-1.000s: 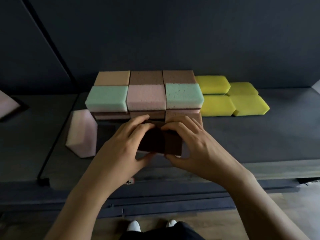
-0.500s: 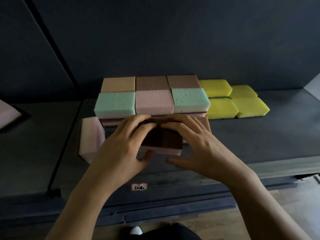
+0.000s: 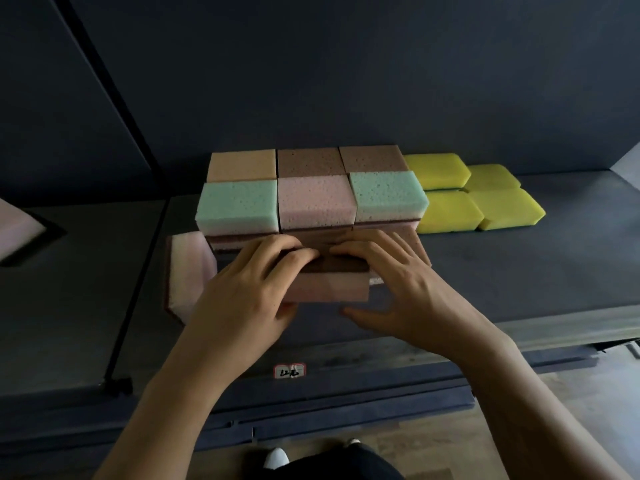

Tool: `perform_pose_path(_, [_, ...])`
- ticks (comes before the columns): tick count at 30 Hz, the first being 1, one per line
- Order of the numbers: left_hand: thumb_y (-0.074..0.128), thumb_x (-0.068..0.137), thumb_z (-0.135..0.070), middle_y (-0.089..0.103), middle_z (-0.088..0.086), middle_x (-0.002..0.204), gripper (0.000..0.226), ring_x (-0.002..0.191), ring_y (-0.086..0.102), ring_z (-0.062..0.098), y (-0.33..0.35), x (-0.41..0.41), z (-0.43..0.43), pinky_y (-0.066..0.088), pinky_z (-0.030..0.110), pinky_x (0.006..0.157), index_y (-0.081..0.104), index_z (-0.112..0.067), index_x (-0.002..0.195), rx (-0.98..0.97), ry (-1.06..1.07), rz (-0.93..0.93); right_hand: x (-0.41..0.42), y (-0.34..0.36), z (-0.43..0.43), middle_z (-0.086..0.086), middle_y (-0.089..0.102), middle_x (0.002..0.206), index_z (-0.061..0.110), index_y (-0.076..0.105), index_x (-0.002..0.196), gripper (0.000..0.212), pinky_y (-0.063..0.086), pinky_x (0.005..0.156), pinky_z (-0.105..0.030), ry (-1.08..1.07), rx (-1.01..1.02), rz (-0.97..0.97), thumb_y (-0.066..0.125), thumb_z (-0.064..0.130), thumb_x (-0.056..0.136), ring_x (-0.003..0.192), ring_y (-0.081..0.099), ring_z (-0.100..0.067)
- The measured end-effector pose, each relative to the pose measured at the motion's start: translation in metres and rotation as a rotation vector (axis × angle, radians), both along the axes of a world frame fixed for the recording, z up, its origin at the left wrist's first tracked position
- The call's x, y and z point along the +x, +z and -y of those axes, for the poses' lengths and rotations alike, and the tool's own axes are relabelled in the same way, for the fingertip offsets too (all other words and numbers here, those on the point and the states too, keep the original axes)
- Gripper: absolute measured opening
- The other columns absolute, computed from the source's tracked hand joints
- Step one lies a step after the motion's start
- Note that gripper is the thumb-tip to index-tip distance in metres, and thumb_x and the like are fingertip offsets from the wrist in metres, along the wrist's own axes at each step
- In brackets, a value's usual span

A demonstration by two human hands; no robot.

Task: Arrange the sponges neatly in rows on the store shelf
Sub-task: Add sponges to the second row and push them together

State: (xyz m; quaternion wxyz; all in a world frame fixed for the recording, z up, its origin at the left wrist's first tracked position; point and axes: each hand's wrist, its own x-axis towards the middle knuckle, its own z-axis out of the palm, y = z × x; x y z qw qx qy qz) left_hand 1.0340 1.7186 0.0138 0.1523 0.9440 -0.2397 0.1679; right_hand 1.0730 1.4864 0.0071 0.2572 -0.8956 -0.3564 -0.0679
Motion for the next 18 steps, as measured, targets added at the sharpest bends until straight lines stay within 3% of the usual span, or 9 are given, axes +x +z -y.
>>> perform_pose_path(3, [0.082,0.068,-0.006,0.052,0.003,0.128,0.065,0.119,0.054,0.023,-0.0003,-0.0001,0.0003,0.058,0.035,0.080,0.057,-0.013,0.127,0.006,0.001,0.002,0.0019,-0.0015,0.0005,0.005,0.053,0.132,0.018,0.053,0.134,0.067,0.035,0.105,-0.021,-0.003,0.022,0.029,0.083,0.020,0.073,0.125,0.047,-0.015])
perform_pose_path(11, [0.080,0.073,-0.015,0.052,0.005,0.129,0.060,0.121,0.051,0.022,0.0024,-0.0024,-0.0006,0.052,0.036,0.093,0.057,-0.011,0.128,-0.022,0.006,0.034,-0.0003,0.0032,0.0015,0.009,0.050,0.135,0.021,0.054,0.134,0.061,0.044,0.103,-0.038,-0.017,0.110,0.024,0.078,0.018,0.078,0.129,0.042,-0.007])
perform_pose_path(18, [0.076,0.073,-0.016,0.054,0.007,0.124,0.053,0.116,0.054,0.024,0.0045,-0.0041,-0.0014,0.053,0.034,0.088,0.060,-0.008,0.123,-0.039,0.023,0.055,-0.0002,0.0007,-0.0010,0.005,0.051,0.135,0.018,0.053,0.135,0.065,0.039,0.105,-0.025,-0.019,0.114,0.036,0.080,0.014,0.076,0.126,0.040,-0.003])
